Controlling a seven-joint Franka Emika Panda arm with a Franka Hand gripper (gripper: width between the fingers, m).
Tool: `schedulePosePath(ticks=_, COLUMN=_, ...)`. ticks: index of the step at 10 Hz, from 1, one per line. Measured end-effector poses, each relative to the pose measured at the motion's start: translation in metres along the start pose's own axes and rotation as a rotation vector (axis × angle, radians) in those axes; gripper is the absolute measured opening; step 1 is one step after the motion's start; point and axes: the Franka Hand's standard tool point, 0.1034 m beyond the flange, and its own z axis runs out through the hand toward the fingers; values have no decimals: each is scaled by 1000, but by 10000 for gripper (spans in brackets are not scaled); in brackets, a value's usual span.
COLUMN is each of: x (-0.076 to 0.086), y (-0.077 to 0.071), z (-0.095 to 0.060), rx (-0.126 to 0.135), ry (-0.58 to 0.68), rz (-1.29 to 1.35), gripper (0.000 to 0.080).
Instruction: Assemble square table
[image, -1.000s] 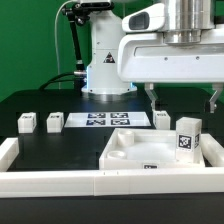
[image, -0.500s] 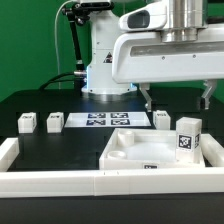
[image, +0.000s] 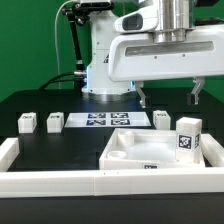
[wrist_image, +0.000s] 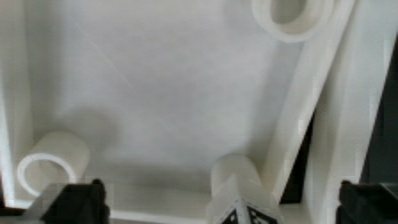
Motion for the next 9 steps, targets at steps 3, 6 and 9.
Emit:
schedulePosePath(ticks=3, x=-45, y=-14, z=6, rx=2, ry=-21, rz=6, gripper=649)
schedulePosePath(ticks=6, x=-87, y=-25, z=8, rx=7, ry=-41, rz=-31, gripper=649)
schedulePosePath(ticks=9, x=-103, y=-23, z=10, rx=4, ry=-63, rz=-35, gripper=649)
